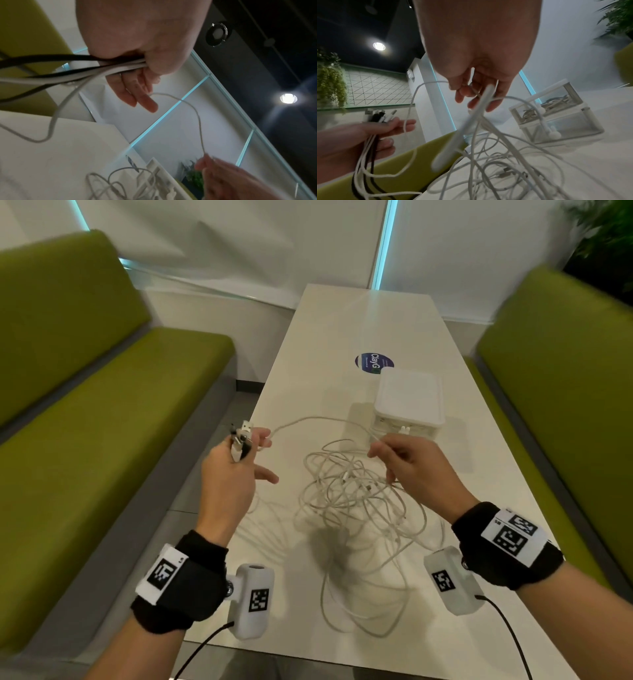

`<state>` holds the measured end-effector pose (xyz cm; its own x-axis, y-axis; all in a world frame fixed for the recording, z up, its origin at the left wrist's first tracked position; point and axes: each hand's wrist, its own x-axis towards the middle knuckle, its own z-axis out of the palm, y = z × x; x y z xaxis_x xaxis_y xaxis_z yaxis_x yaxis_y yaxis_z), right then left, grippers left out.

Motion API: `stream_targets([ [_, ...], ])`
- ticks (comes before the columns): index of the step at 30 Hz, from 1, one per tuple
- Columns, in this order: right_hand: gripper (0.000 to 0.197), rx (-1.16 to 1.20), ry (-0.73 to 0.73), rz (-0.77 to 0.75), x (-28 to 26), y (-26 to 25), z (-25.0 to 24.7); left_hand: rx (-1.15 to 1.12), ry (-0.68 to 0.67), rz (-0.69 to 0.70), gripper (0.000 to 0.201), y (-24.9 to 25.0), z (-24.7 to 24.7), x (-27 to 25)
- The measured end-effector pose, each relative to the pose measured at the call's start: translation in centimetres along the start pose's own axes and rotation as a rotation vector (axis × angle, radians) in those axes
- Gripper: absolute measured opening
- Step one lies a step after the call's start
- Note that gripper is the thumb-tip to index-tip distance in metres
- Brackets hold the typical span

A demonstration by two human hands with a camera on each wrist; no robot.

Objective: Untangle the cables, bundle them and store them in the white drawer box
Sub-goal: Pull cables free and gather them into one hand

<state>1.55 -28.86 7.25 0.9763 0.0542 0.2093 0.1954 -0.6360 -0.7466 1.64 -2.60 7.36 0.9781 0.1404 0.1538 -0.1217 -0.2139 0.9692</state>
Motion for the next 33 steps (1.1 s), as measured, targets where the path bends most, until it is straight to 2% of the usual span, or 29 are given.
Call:
stream_targets([
  [3,0.024,-0.054,-0.043,-0.033,-0.2,-0.5,0.4,0.016,-0.005,0.004,0.028,0.2,0.5,-1.1],
  [6,0.024,-0.117,-0.155,-0.011,-0.5,-1.1,1.0,0.003,-0.041,0.12,0.027,0.6,1.2,-2.0],
  [10,0.025,-0.178,-0.23,-0.006,-0.8,-2.2,1.8,0.007,-0.166,0.288,0.06,-0.1,2.4,-2.4],
  [15,0.03,-0.427,-0.288,0.036,-0.8,-2.8,3.0,-0.097,-0.148,0.488,0.074,-0.2,2.8,-2.5],
  [16,0.03,-0.435,-0.296,0.049,-0.8,-2.9,3.1,-0.113,-0.169,0.49,0.075,-0.2,2.8,-2.6],
  [18,0.026,-0.384,-0.298,0.03,-1.0,-3.5,3.3,0.054,-0.207,0.473,0.079,-0.6,2.9,-2.7],
  [19,0.023,-0.338,-0.292,0.0,-1.1,-3.9,3.3,0.154,-0.261,0.456,0.086,-1.1,3.1,-2.7],
  [21,0.019,-0.247,-0.259,-0.077,-1.1,-4.3,3.3,0.206,-0.423,0.382,0.098,-1.6,3.6,-2.8],
  [23,0.019,-0.202,-0.253,-0.126,-1.1,-4.2,3.2,0.343,-0.459,0.428,0.092,-2.0,3.8,-2.7],
  [25,0.027,-0.149,-0.285,-0.119,-1.2,-4.0,3.0,0.526,-0.449,0.513,0.07,-2.0,3.8,-2.4],
  [27,0.042,-0.105,-0.317,-0.061,-1.3,-3.6,3.0,0.59,-0.444,0.526,0.046,-1.6,3.8,-2.3],
  [29,0.04,-0.097,-0.326,-0.006,-1.4,-3.0,3.0,0.622,-0.429,0.536,0.03,-1.2,3.7,-2.3],
  [31,0.03,-0.097,-0.334,0.043,-1.3,-2.4,2.8,0.61,-0.383,0.506,0.025,-1.2,3.1,-2.1],
  [33,0.036,-0.023,-0.346,0.092,-1.3,-1.4,2.7,0.498,-0.322,0.446,0.028,-1.1,2.2,-1.7],
])
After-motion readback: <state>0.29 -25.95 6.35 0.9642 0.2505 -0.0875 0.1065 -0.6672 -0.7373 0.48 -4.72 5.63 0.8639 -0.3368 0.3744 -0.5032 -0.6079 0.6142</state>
